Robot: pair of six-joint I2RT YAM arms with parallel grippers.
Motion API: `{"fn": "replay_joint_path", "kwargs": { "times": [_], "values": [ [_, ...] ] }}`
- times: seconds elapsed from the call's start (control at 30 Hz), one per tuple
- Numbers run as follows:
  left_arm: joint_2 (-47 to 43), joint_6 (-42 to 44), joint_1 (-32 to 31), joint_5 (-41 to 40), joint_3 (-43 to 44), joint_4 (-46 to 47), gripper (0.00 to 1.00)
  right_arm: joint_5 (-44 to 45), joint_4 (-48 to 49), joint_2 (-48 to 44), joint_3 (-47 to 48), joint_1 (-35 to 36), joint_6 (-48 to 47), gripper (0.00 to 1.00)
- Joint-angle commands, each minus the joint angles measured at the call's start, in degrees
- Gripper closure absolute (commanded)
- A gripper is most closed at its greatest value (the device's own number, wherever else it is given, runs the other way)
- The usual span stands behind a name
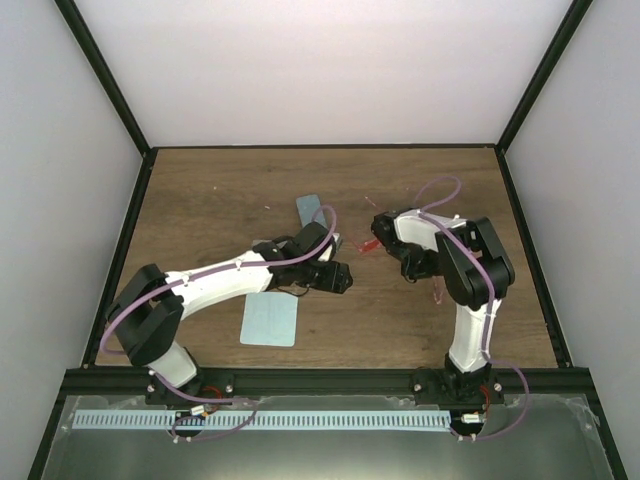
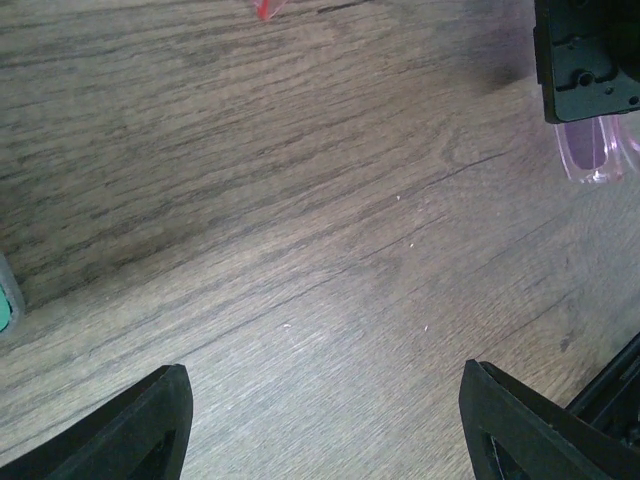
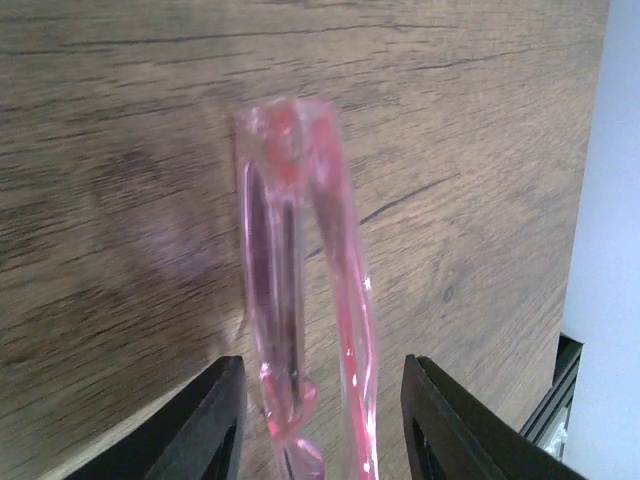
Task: Organize the sunglasses
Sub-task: Adjust the sunglasses at the center of the board.
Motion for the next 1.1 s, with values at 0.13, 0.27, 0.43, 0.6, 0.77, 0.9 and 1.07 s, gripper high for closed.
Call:
{"fn": "replay_joint_path", "kwargs": {
  "times": [0.13,0.27,0.43,0.6,0.77,0.9,1.07],
  "values": [
    [-2.67,-1.71,0.31,0.4,-2.87,1.18,0.25,-1.61,-0.62,1.56,2.26,2.97,3.98,0.53],
    [-2.6,-1.45,0.29,0.38,-2.87,0.83,0.25,-8.09,4.63,-3.56,1.11,2.9,1.94,0.53],
    [-2.2,-1.19,0.35,0.86,-2.87,0.62,0.25,-13.94,7.36,-8.47,1.31,2.53,1.09,0.53],
    [-2.22,-0.82,0.33,0.97,-2.87,0.54,0.25,-20.58,11.19,-12.94,-0.63,-0.33,-0.64,0.53],
    [-2.2,-0.22,0.4,0.87,-2.78,0.34,0.25,-23.95,13.89,-16.71,-5.42,-3.89,-1.25,0.59],
    [-1.61,-0.04,0.38,1.38,-2.55,0.57,0.25,-26.67,16.24,-19.49,-8.7,-6.74,-2.39,0.6],
    [-0.58,0.17,0.38,1.8,-1.85,0.61,0.25,-27.79,17.28,-19.57,-9.12,-9.66,-4.28,0.6]
  ]
}}
